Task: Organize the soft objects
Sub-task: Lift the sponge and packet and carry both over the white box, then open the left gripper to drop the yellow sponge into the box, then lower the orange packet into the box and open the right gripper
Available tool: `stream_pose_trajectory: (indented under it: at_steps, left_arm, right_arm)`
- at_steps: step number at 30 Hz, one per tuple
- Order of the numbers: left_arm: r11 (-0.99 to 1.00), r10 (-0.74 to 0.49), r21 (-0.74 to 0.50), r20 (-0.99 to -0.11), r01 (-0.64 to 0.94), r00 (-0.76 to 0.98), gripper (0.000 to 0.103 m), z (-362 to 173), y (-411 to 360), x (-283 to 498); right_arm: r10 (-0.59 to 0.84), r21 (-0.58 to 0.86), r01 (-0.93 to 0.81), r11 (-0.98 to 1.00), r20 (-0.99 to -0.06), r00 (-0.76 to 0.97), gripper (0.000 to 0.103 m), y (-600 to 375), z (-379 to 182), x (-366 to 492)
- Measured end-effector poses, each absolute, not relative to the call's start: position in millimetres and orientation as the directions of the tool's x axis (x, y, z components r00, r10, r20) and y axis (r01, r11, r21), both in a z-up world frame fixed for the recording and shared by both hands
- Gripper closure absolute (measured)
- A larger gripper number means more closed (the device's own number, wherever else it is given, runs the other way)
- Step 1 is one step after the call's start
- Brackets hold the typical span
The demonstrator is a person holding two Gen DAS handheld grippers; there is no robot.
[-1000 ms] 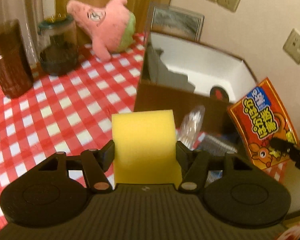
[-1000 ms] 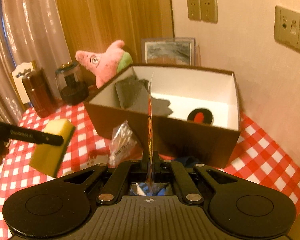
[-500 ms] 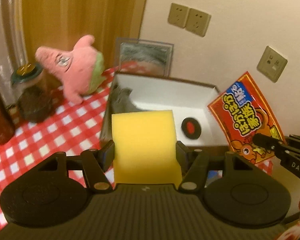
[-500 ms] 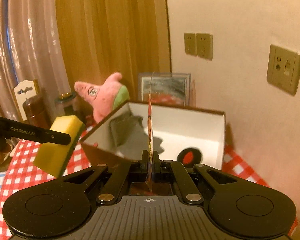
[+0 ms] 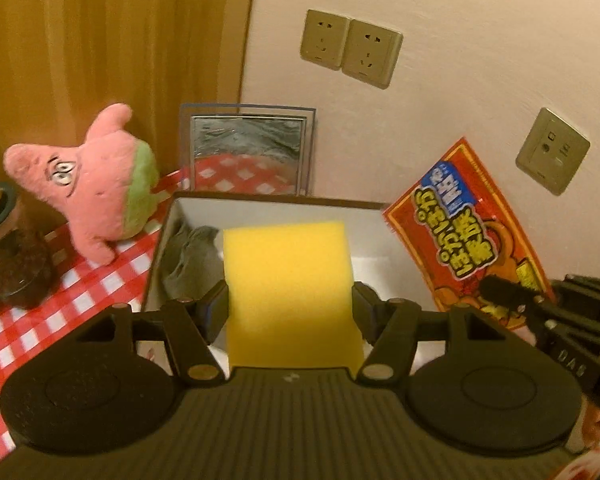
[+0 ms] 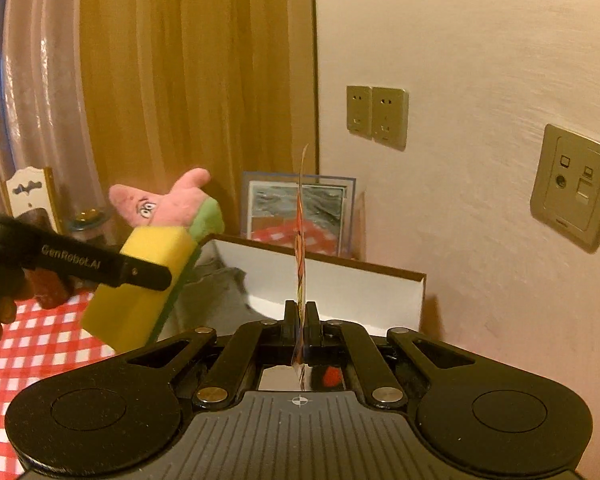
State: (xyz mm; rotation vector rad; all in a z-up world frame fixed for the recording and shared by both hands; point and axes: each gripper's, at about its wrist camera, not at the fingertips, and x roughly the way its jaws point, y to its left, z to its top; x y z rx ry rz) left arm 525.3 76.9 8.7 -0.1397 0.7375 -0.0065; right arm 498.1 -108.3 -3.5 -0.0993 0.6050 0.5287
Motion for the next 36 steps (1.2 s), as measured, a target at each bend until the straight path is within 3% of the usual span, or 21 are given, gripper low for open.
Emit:
stream_pose_trajectory:
  at_steps: [13, 36]
  left_arm:
    - [0.992, -0.066, -0.121, -0.735, -0.035, 0.675, 0.032, -28.7, 60.1, 595.9]
    - [0.998, -0.01, -0.046, -0.762, -0.039, 0.648, 0.032, -33.1, 75.0, 587.9]
  right_arm:
    - [0.415, 0.087, -0.465, 0.881, -0.614, 0.672, 0.101, -119.5, -31.2, 546.0]
    - [0.405, 0.093, -0.454, 0.886, -0.63, 0.663, 0.101, -111.0, -45.0, 567.8]
